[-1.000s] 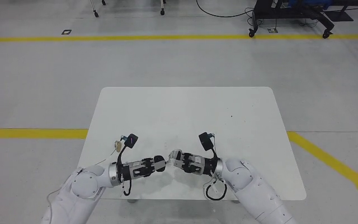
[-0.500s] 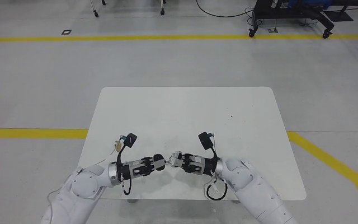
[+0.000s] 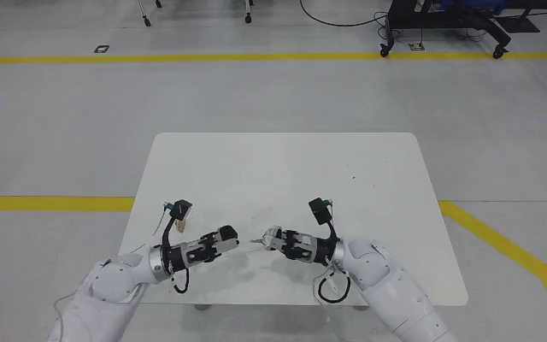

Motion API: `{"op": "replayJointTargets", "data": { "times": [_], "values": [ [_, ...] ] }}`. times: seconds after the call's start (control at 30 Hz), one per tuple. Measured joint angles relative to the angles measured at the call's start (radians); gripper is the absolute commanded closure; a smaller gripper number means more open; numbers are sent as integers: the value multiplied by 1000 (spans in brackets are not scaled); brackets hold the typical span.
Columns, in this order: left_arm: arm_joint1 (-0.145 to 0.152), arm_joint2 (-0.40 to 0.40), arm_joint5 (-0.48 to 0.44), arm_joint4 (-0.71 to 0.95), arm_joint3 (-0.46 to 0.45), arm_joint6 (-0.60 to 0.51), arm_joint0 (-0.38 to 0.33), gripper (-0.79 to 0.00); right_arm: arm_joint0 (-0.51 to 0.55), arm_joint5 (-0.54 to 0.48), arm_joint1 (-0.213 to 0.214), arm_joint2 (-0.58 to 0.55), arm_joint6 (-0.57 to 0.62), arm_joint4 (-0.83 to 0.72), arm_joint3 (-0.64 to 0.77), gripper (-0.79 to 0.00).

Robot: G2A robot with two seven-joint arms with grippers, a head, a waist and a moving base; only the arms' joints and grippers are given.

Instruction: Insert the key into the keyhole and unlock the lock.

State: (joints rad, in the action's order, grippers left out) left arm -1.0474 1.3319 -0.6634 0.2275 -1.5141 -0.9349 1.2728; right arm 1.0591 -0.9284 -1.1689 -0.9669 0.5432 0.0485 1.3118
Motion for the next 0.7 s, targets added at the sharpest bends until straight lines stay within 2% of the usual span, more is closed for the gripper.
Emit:
{"op": "replayJointTargets", "data": {
  "times": [0.13,0.17,0.27,0.37,0.43,0.53,0.7],
  "values": [
    [43,207,31,-91,-32,-63,64,-785,5,-2,2,-23,-43,11,-3,0],
    [57,282,54,-132,-49,-76,90,-785,5,-2,2,-22,-39,11,-3,0],
    [83,442,137,-246,-108,-117,149,-785,5,-2,2,-22,-38,10,-3,0],
    [99,522,243,-374,-175,-175,183,-785,5,-2,2,-22,-38,10,-3,0],
    [105,524,307,-460,-214,-200,188,-785,5,-2,2,-22,-38,10,-3,0],
    [108,468,397,-576,-253,-221,168,-785,5,-2,2,-22,-38,10,-3,0],
    [102,288,549,-784,-205,-188,44,-785,5,-2,2,-22,-38,10,-3,0]
  ]
}}
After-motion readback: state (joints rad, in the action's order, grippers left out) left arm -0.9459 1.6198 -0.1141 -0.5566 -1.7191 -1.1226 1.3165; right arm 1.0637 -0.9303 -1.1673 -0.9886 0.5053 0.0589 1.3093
